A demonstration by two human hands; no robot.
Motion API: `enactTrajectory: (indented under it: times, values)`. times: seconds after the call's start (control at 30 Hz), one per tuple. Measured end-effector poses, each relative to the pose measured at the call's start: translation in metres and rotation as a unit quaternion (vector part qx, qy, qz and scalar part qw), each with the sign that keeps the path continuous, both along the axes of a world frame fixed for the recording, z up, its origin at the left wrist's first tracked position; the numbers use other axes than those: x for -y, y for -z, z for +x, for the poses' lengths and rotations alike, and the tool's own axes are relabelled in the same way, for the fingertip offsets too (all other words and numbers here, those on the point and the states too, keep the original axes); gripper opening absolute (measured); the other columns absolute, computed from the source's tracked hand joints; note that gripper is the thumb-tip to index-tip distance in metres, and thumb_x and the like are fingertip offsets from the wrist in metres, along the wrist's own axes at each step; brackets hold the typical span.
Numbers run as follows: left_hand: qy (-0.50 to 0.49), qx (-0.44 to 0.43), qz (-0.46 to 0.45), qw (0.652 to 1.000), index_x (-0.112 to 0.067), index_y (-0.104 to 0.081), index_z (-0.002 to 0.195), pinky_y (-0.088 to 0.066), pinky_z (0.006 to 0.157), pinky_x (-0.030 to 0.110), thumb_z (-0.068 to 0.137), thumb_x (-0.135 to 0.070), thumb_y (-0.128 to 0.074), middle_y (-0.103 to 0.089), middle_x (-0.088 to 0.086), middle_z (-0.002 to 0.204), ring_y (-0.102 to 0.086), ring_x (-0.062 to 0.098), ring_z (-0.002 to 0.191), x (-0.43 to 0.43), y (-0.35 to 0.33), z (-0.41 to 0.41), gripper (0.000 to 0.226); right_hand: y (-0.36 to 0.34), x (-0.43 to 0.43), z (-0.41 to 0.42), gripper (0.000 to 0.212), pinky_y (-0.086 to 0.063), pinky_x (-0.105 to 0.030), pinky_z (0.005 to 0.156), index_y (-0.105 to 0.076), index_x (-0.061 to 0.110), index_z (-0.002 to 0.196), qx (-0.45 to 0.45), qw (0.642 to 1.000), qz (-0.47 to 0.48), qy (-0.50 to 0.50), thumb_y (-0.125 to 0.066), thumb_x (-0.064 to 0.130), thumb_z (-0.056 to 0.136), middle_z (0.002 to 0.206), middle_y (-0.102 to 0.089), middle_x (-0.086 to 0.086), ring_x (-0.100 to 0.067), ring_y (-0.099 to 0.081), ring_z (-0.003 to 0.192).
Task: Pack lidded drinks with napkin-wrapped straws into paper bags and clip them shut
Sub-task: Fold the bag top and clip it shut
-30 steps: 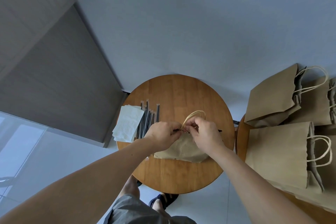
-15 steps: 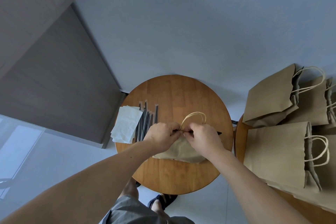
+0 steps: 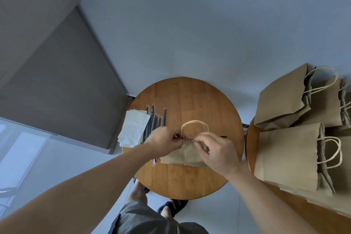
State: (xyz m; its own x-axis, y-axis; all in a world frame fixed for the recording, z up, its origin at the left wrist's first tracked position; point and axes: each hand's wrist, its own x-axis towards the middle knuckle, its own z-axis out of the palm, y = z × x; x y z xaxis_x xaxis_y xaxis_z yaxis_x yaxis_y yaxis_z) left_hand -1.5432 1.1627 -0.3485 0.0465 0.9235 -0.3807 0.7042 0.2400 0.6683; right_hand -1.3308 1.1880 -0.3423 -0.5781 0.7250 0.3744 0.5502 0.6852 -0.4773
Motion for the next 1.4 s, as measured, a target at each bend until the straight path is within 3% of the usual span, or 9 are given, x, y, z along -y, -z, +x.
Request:
enactTrajectory:
  times: [0.13,0.27,0.47,0.57,0.73,0.93,1.03,1.23,1.4]
  values:
    - [-0.046,0.013,0.006,0.999,-0.054,-0.061,0.099,-0.048,0.069,0.013,0.071,-0.044,-0.066,-0.064,-0.031,0.090,-0.059,-0.011,0.087,0.011,0.005,-0.013,0.030,-0.001,-0.010,0.015,0.018,-0.051,-0.029,0.078,-0.068,0.011,0.098,0.006,0.997,0.061,0.051,-0.070,0.024,0.085,0.097,-0.067,0.000,-0.017,-0.058,0.090]
    - [-0.097,0.020,0.013,0.995,-0.040,-0.048,0.135,-0.037,0.074,0.002,0.069,-0.036,-0.075,-0.053,-0.032,0.113,-0.052,-0.011,0.103,0.030,0.018,-0.032,0.071,0.008,-0.015,0.036,0.066,-0.039,-0.027,0.100,-0.048,0.019,0.135,0.054,0.989,-0.100,0.097,-0.072,0.043,0.079,0.130,-0.053,0.004,-0.013,-0.044,0.121]
    - [-0.120,0.004,-0.065,0.991,-0.034,-0.067,0.116,-0.057,0.068,0.028,0.083,-0.017,-0.069,-0.065,-0.008,0.104,-0.065,0.013,0.087,0.037,0.033,-0.042,0.037,0.038,-0.016,0.067,0.045,-0.042,-0.011,0.079,-0.052,0.048,0.119,0.066,0.916,-0.380,0.112,-0.076,0.037,0.082,0.114,-0.058,0.025,0.002,-0.056,0.103]
    - [-0.125,-0.003,-0.054,0.991,-0.018,-0.071,0.091,-0.047,0.059,0.028,0.087,-0.016,-0.064,-0.066,0.001,0.087,-0.056,0.009,0.064,0.032,0.031,-0.034,0.008,0.044,-0.013,0.064,0.011,-0.042,-0.008,0.060,-0.058,0.036,0.088,0.065,0.918,-0.359,0.156,-0.069,0.034,0.090,0.086,-0.067,0.016,-0.002,-0.065,0.082]
    - [-0.138,0.039,-0.014,0.990,-0.033,-0.055,0.056,-0.031,0.042,0.014,0.094,-0.021,-0.062,-0.049,-0.016,0.050,-0.043,0.000,0.044,0.035,0.008,-0.040,0.041,0.018,-0.008,0.053,0.019,-0.050,-0.029,0.055,-0.061,0.022,0.084,0.033,0.935,-0.267,0.233,-0.063,0.039,0.093,0.064,-0.065,0.004,-0.009,-0.062,0.057]
    - [-0.136,0.095,0.070,0.984,-0.023,-0.071,0.096,-0.053,0.080,0.036,0.098,-0.022,-0.058,-0.073,0.001,0.086,-0.067,0.021,0.082,0.038,-0.058,-0.052,0.013,-0.037,-0.007,0.017,0.013,-0.041,-0.013,0.051,-0.057,0.035,0.083,-0.185,0.911,-0.231,0.287,-0.061,0.036,0.095,0.055,-0.059,0.011,-0.005,-0.055,0.049]
    - [-0.148,0.121,0.136,0.972,-0.017,-0.071,0.092,-0.055,0.077,0.038,0.097,-0.024,-0.061,-0.073,0.002,0.082,-0.067,0.023,0.080,0.048,-0.098,-0.063,0.013,-0.068,-0.004,-0.007,0.010,-0.045,-0.028,0.060,-0.056,0.034,0.089,-0.246,0.892,-0.195,0.326,-0.060,0.041,0.094,0.066,-0.057,0.009,-0.011,-0.055,0.061]
    - [-0.202,0.191,0.247,0.928,-0.013,-0.069,0.085,-0.057,0.059,0.042,0.096,-0.028,-0.062,-0.071,0.014,0.083,-0.069,0.035,0.072,0.091,-0.189,-0.109,0.019,-0.168,0.021,-0.071,0.012,-0.044,-0.025,0.061,-0.058,0.025,0.096,-0.321,0.892,-0.091,0.305,-0.062,0.036,0.094,0.068,-0.056,0.004,-0.012,-0.054,0.062]
    - [-0.232,0.174,0.368,0.884,-0.006,-0.066,0.084,-0.049,0.069,0.038,0.097,-0.032,-0.059,-0.066,0.018,0.083,-0.059,0.030,0.074,0.140,-0.269,-0.165,0.030,-0.261,0.052,-0.152,0.014,-0.041,-0.012,0.069,-0.062,0.020,0.102,-0.377,0.887,-0.050,0.261,-0.062,0.033,0.094,0.084,-0.060,0.016,0.003,-0.056,0.073]
